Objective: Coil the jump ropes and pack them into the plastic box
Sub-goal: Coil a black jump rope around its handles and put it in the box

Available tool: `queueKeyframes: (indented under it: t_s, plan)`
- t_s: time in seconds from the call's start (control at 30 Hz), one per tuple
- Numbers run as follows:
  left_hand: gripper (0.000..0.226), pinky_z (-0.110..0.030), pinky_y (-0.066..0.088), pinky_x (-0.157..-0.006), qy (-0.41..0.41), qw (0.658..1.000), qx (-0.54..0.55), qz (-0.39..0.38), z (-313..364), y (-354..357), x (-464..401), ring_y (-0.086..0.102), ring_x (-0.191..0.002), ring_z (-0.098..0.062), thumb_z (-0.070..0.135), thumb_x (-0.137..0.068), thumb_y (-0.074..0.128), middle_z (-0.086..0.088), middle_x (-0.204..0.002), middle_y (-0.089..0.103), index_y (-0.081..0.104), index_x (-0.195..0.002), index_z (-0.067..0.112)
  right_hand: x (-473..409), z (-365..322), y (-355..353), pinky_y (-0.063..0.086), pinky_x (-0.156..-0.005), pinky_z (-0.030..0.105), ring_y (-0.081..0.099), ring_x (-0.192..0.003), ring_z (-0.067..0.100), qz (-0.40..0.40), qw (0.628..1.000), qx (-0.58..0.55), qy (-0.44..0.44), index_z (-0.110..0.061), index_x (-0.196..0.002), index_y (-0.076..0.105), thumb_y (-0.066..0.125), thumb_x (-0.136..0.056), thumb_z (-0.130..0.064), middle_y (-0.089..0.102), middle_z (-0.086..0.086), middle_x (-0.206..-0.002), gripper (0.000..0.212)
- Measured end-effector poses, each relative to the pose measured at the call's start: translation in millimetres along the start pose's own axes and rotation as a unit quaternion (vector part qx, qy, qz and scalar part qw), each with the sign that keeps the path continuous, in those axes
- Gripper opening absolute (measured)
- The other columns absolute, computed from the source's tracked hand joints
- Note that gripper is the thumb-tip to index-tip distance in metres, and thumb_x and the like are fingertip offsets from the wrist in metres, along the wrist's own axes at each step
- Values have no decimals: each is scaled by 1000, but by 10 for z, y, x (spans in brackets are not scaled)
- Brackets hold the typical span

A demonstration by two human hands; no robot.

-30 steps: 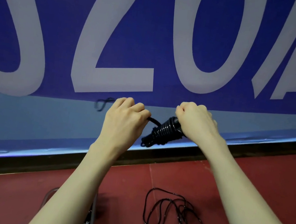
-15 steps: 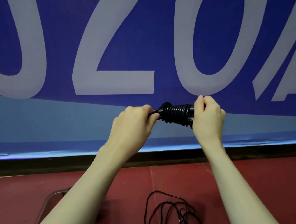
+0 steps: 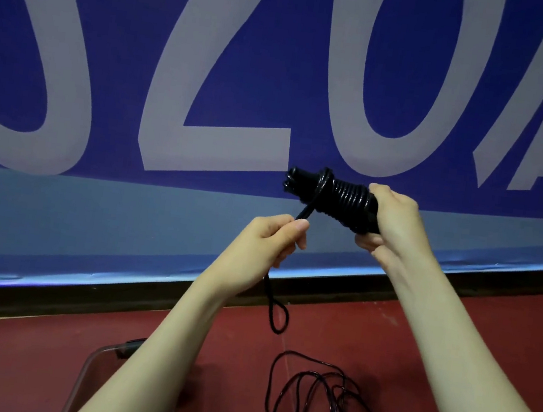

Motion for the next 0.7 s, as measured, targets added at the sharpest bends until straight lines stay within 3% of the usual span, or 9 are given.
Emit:
queueKeyframes:
  t_s: [0.17,0.37,0.43,0.53,0.6,0.7]
  plan:
    - [27,-15,40,-67,3,998,-56,-1,-193,-132,13,46,-68,-8,24,-101,46,8,-68,46,55,-76,18,29,10,52,12,-39,15,18,-32,11,-86,995,12,55,-14,-60,39,44,-87,-7,41,5,-49,29]
    - [23,-22,46,-76,-5,986,-160,-53,-296,-41,40,55,-80,-9,21,-101,45,8,-85,60,60,-83,23,78,54,113,12,-37,12,29,-31,7,-191,972,112,81,-17,-59,40,48,-93,-11,35,-2,-47,35]
    - [27,-23,44,-72,9,975,-211,-68,-255,-46,40,55,-79,-6,12,-100,44,13,-85,59,58,-85,30,93,78,126,12,-37,12,30,-32,8,-213,961,158,77,-15,-60,44,49,-93,-12,37,-1,-47,33]
    - [30,-28,26,-65,104,913,-390,-64,-141,-126,2,39,-70,-16,-2,-87,33,5,-77,44,55,-85,19,103,49,144,13,-37,12,31,-31,9,-229,950,202,60,-16,-58,44,49,-94,-13,37,-1,-46,37]
    - [21,-26,23,-71,171,861,-477,-56,-92,-176,-30,35,-70,-19,4,-84,35,4,-79,41,52,-85,16,123,8,147,15,-37,12,32,-30,8,-243,935,257,36,-17,-57,41,49,-95,-15,38,-2,-44,39]
    - [11,-24,22,-78,177,835,-517,-69,-157,-180,-33,38,-74,-19,18,-99,47,3,-85,48,56,-92,17,163,-28,164,18,-36,15,30,-32,9,-268,893,362,-4,-16,-60,36,50,-93,-13,32,-2,-47,36]
Point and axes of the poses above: each hand's wrist, its own x-axis away from the middle knuckle, its own y-axis out of the palm, z = x × y, the point moved 5 cm from there along -x, towards the middle knuckle
